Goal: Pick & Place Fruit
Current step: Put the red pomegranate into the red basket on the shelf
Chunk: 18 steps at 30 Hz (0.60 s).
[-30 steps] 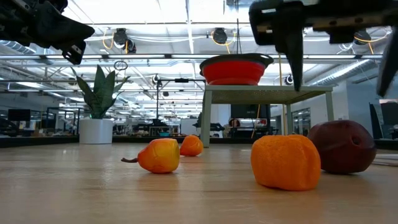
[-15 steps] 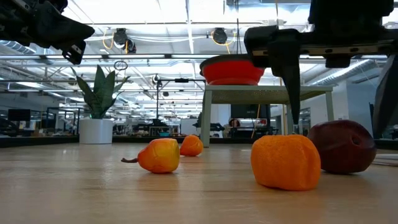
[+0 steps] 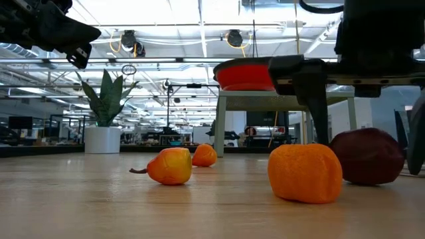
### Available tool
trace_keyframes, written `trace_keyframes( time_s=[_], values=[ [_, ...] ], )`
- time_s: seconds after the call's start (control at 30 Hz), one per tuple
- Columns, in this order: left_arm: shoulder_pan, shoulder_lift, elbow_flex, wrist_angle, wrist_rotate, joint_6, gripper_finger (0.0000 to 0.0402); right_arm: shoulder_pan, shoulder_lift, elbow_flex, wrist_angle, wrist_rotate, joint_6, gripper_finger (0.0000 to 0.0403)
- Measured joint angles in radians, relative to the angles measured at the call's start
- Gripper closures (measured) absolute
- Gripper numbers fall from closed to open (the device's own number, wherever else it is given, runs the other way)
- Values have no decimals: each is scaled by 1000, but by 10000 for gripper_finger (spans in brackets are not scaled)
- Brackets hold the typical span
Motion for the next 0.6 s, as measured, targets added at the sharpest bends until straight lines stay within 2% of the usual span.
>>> trace_keyframes(
  time_s=[0.6],
  values=[
    [0,0,0,0,0,4,392,0,0,0,1,1,2,181]
  ],
)
